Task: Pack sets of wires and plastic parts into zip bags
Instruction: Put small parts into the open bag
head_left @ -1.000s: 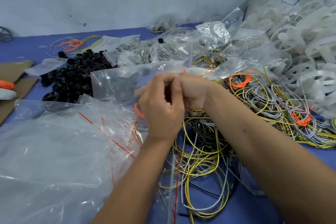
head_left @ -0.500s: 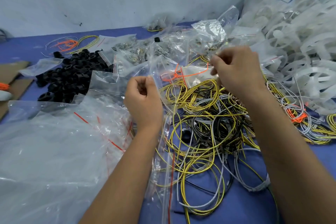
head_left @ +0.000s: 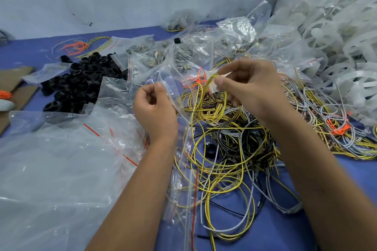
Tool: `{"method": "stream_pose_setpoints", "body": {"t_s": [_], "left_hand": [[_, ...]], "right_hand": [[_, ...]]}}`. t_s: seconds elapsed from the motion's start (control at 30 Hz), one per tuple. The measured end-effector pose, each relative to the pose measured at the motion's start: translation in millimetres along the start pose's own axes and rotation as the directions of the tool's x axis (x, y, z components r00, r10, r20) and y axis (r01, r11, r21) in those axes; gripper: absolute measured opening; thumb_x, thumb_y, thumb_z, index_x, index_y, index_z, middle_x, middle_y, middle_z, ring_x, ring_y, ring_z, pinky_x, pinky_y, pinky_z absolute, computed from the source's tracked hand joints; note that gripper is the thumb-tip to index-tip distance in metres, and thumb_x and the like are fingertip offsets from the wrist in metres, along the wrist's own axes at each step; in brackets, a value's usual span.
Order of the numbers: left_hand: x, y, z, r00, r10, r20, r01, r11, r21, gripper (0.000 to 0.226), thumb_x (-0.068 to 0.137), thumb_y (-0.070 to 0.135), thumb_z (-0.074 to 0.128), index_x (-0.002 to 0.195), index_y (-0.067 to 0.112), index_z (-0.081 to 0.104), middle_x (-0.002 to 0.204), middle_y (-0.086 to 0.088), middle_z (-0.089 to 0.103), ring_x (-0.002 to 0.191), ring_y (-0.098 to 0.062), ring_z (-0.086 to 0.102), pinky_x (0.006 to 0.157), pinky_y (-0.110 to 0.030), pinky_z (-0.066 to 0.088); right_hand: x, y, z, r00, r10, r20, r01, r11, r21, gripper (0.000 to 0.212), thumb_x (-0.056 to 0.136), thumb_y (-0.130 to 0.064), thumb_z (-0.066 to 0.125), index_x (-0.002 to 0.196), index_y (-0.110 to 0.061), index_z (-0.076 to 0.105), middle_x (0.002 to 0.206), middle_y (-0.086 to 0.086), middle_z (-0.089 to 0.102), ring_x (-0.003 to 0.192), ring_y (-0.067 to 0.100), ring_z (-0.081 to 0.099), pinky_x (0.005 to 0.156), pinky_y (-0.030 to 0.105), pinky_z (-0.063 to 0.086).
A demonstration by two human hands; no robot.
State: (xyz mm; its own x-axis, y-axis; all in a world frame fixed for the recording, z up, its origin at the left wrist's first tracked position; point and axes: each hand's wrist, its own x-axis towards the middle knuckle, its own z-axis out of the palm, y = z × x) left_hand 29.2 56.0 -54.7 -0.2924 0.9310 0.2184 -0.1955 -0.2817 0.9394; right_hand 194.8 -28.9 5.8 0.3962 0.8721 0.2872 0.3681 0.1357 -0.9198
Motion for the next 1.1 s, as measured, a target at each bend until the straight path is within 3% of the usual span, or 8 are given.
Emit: {"method": "stream_pose_setpoints", "body": {"t_s": [0.13, 0.3, 0.4, 0.5, 0.63, 0.73, 0.93, 1.1], "left_hand": [[9, 4, -5, 0.994, -0.072, 0.084, 0.081, 0.991, -0.110, 0.024, 0.102, 0.009, 0.060, 0.078, 0.010, 0.056, 0.053, 0.001, 0.052, 0.040, -0.012, 0.042, 0.042, -0.023, 0.035], [21, 22, -16, 0.933, -0.017, 0.359, 0.069, 0.989, -0.133, 0.019, 0.099, 0.024, 0.064, 0.087, 0.010, 0.069, 0.067, -0.002, 0.065, 0.052, -0.015, 0.054, 0.045, -0.025, 0.046], [-6, 22, -8, 0.839, 0.152, 0.522, -0.193, 0.981, 0.025, 0.024, 0.096, 0.035, 0.064, 0.092, 0.012, 0.072, 0.076, -0.001, 0.070, 0.061, -0.017, 0.061, 0.051, -0.031, 0.052], [-28, 16, 0, 0.683, 0.327, 0.653, -0.563, 0.806, 0.184, 0.011, 0.091, 0.019, 0.071, 0.081, 0.014, 0.071, 0.072, 0.004, 0.066, 0.066, -0.012, 0.061, 0.063, -0.035, 0.051], [-32, 16, 2, 0.579, 0.373, 0.725, -0.664, 0.732, 0.153, 0.012, 0.089, 0.013, 0.071, 0.078, 0.011, 0.067, 0.071, 0.005, 0.060, 0.068, -0.010, 0.053, 0.066, -0.026, 0.045], [-35, 18, 3, 0.547, 0.412, 0.729, -0.711, 0.688, 0.144, 0.015, 0.088, 0.010, 0.073, 0.075, 0.010, 0.064, 0.069, 0.004, 0.058, 0.067, -0.011, 0.050, 0.065, -0.025, 0.042], [-32, 18, 3, 0.708, 0.442, 0.551, -0.686, 0.614, 0.389, 0.026, 0.085, 0.032, 0.075, 0.076, 0.017, 0.056, 0.073, 0.007, 0.051, 0.066, -0.016, 0.049, 0.060, -0.032, 0.038], [-22, 9, 3, 0.852, 0.253, 0.458, -0.517, 0.543, 0.662, 0.045, 0.074, 0.056, 0.079, 0.089, 0.024, 0.051, 0.088, 0.008, 0.053, 0.075, -0.017, 0.051, 0.063, -0.031, 0.035]], "right_hand": [[2, 11, 3, 0.998, -0.028, 0.054, 0.042, 0.960, -0.276, 0.011, 0.093, -0.008, 0.072, 0.104, -0.007, 0.075, 0.075, 0.000, 0.075, 0.053, 0.016, 0.068, 0.060, 0.034, 0.062], [6, 15, -9, 0.984, -0.138, 0.109, 0.176, 0.781, -0.599, 0.022, 0.091, 0.002, 0.067, 0.103, -0.012, 0.078, 0.081, -0.003, 0.072, 0.074, 0.008, 0.064, 0.079, 0.023, 0.054], [6, 14, -11, 0.982, -0.078, 0.170, 0.165, 0.790, -0.590, 0.035, 0.091, 0.007, 0.056, 0.109, -0.016, 0.076, 0.092, 0.001, 0.077, 0.088, 0.012, 0.069, 0.087, 0.028, 0.055], [6, 12, -15, 0.985, -0.089, 0.146, 0.161, 0.775, -0.611, 0.028, 0.087, 0.008, 0.065, 0.105, -0.013, 0.072, 0.091, 0.002, 0.075, 0.088, 0.016, 0.070, 0.088, 0.029, 0.054], [7, 6, -21, 0.979, -0.142, 0.145, 0.202, 0.633, -0.748, 0.013, 0.080, -0.015, 0.084, 0.086, -0.011, 0.074, 0.079, -0.001, 0.064, 0.082, 0.024, 0.061, 0.075, 0.030, 0.042], [6, 4, -26, 0.987, -0.011, 0.159, 0.130, 0.630, -0.766, 0.017, 0.082, -0.029, 0.085, 0.089, -0.016, 0.076, 0.072, -0.011, 0.056, 0.069, 0.013, 0.053, 0.062, 0.025, 0.037], [4, 1, -24, 0.971, 0.091, 0.221, 0.117, 0.624, -0.773, 0.012, 0.092, -0.033, 0.073, 0.094, -0.022, 0.078, 0.070, -0.010, 0.058, 0.066, 0.009, 0.053, 0.065, 0.029, 0.034], [1, 2, -2, 0.997, 0.037, 0.065, 0.029, 0.609, -0.793, 0.065, 0.092, -0.056, 0.063, 0.053, -0.005, 0.053, 0.049, 0.012, 0.045, 0.052, 0.030, 0.043, 0.050, 0.034, 0.024]]}}
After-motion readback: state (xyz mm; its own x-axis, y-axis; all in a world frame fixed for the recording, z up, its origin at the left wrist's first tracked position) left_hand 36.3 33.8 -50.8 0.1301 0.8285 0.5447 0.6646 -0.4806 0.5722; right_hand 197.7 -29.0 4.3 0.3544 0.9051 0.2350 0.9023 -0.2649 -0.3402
